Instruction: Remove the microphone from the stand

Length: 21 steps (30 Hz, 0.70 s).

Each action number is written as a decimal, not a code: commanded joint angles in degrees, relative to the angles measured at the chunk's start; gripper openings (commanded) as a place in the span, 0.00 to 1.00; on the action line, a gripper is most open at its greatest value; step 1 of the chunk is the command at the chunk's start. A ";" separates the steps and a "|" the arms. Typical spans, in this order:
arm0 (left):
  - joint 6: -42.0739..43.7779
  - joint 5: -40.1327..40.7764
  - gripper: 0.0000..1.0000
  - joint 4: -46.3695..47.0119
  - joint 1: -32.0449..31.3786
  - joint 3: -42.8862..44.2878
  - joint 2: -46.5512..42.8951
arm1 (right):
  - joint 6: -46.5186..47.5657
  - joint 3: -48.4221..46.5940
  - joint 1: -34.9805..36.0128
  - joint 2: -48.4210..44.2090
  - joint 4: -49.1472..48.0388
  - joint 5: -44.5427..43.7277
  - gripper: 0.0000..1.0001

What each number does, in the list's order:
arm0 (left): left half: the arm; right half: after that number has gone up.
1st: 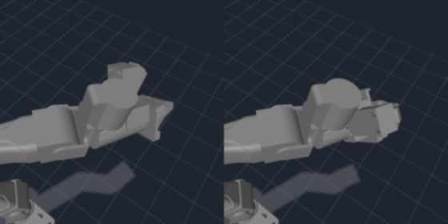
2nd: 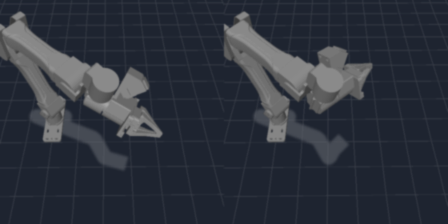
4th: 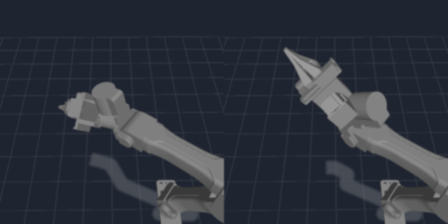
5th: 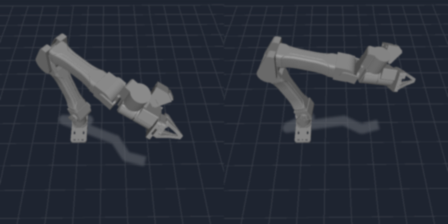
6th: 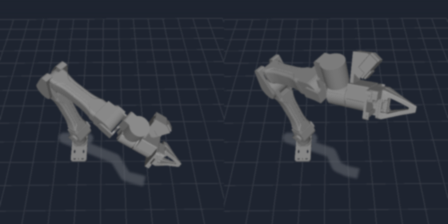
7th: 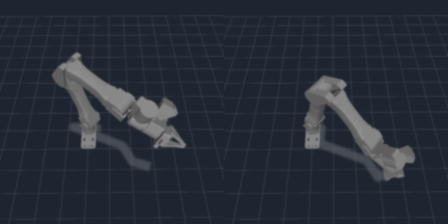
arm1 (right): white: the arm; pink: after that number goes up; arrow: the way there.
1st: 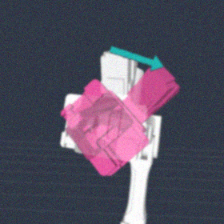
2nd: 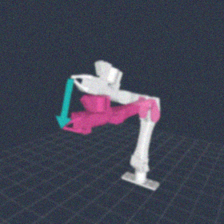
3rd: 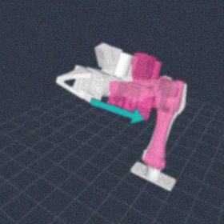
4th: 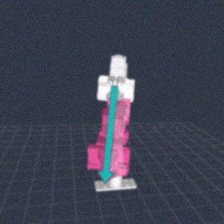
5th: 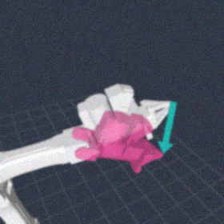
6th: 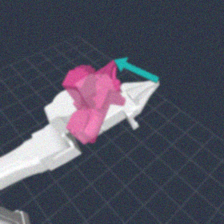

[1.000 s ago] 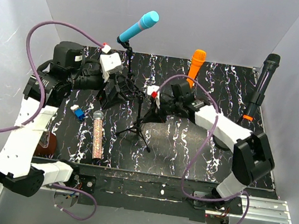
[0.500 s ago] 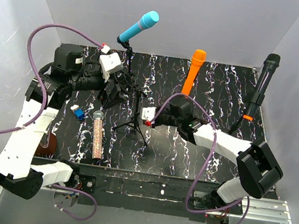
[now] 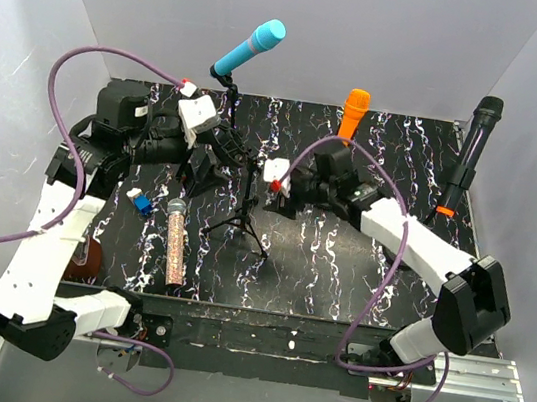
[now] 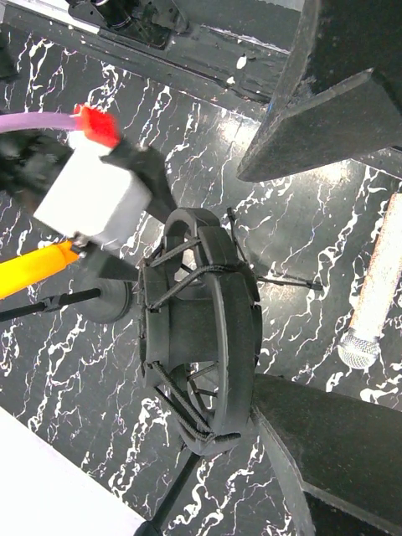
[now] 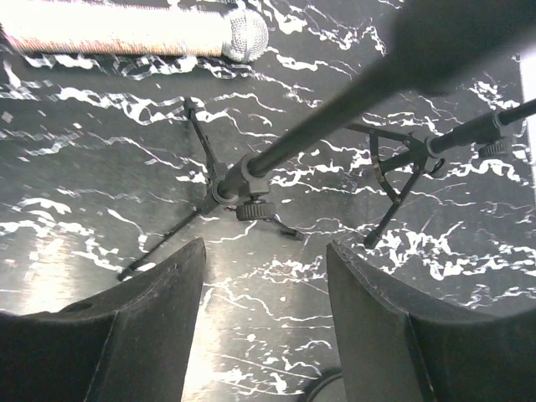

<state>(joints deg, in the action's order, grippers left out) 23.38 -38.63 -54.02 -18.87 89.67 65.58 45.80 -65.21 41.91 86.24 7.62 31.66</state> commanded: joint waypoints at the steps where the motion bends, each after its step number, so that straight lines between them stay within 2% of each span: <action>1: 0.88 -1.27 0.98 0.49 -0.20 -0.37 -2.48 | -9.14 -10.88 -3.67 2.69 17.85 12.62 0.65; 5: 1.50 -0.22 0.98 -0.29 -0.20 0.42 -2.57 | -15.73 -18.28 -6.84 9.73 23.41 20.62 0.63; 10: 2.11 -0.13 0.98 -1.70 -0.46 1.91 -2.30 | -13.02 -21.00 -7.02 13.60 26.04 21.34 0.65; 21: 2.46 0.57 0.98 -1.97 -0.55 1.47 -2.74 | -13.11 -30.50 -7.02 22.30 31.58 23.36 0.59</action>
<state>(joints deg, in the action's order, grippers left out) 25.34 -37.87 -55.35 -18.98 89.73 64.47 33.23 -91.53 34.74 106.67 36.82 52.03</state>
